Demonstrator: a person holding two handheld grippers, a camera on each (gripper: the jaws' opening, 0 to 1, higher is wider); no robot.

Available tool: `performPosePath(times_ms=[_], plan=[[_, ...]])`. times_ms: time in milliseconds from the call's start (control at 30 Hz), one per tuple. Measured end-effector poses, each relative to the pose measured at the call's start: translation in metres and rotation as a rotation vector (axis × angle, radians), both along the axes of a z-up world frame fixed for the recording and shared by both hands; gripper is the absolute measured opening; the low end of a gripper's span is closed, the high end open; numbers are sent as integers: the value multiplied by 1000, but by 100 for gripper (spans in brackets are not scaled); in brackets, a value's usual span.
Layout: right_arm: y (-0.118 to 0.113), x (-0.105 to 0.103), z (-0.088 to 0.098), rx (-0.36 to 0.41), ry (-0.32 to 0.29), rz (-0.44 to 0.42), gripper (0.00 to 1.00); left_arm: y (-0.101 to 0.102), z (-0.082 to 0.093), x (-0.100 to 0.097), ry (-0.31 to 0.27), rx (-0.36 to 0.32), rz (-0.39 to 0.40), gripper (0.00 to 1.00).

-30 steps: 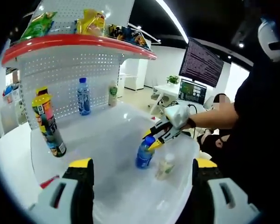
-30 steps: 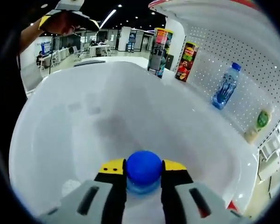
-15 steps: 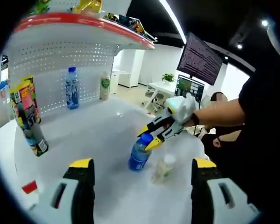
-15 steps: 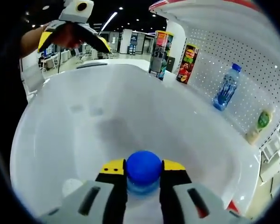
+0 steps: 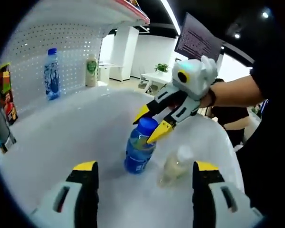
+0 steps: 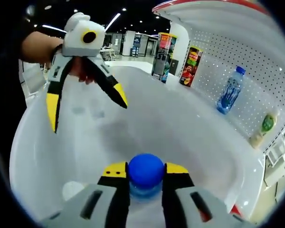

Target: Place the items from the shopping basket onto the snack and drink counter

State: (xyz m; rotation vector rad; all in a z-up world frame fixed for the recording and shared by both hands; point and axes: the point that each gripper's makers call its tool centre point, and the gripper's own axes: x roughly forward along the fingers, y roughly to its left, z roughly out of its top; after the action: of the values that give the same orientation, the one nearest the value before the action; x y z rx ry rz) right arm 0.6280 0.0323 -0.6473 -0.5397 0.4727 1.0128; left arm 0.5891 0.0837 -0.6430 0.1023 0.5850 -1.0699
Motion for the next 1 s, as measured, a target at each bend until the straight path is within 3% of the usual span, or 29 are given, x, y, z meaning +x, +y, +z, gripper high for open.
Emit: performPosePath(times_ms=[133, 333, 500, 667, 733, 1000], plan=[[-1, 1, -1, 0, -2, 2, 22, -7, -13, 8, -42, 3, -21, 83], [-3, 5, -4, 4, -7, 9, 22, -1, -42, 21, -57, 38, -20, 81], [-4, 8, -5, 6, -2, 7, 22, -10, -65, 29, -58, 39, -51, 77], [-5, 8, -6, 8, 2, 8, 22, -29, -81, 34, -108, 33, -143, 76], [-5, 8, -6, 8, 1, 11, 21, -36, -91, 37, -97, 35, -150, 75], [-5, 9, -7, 12, 0, 15, 22, -72, -109, 46, -77, -62, -164, 70]])
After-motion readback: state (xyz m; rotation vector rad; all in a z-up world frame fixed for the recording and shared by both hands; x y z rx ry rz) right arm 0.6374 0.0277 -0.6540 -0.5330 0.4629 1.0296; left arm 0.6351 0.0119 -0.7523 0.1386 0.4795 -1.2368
